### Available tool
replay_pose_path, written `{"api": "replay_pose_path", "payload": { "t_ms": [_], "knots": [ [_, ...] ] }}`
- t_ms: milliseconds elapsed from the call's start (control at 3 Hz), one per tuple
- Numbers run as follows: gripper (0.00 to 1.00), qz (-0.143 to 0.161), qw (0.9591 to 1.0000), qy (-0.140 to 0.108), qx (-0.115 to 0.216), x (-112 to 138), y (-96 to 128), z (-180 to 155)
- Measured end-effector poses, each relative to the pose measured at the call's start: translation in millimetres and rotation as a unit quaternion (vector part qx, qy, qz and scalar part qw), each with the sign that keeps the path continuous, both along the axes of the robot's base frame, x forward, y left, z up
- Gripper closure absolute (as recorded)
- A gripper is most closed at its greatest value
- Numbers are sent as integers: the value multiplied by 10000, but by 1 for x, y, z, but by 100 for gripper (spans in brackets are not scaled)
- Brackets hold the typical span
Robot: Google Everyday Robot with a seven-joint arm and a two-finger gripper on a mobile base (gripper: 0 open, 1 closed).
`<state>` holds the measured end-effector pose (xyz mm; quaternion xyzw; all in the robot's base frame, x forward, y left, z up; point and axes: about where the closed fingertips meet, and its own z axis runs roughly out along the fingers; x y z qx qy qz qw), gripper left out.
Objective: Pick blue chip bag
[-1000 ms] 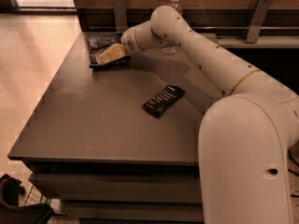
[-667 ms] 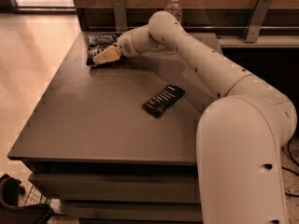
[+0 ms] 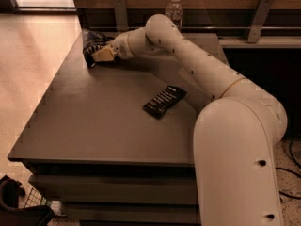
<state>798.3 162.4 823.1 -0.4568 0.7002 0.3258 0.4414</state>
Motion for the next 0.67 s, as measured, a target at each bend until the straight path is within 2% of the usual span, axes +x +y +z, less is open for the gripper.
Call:
{"api": "replay_pose_path", "payload": {
  "t_ms": [333, 667],
  "knots": [
    [61, 14, 10000, 8, 1, -1, 2, -1],
    [85, 15, 10000, 8, 1, -1, 2, -1]
  ]
}}
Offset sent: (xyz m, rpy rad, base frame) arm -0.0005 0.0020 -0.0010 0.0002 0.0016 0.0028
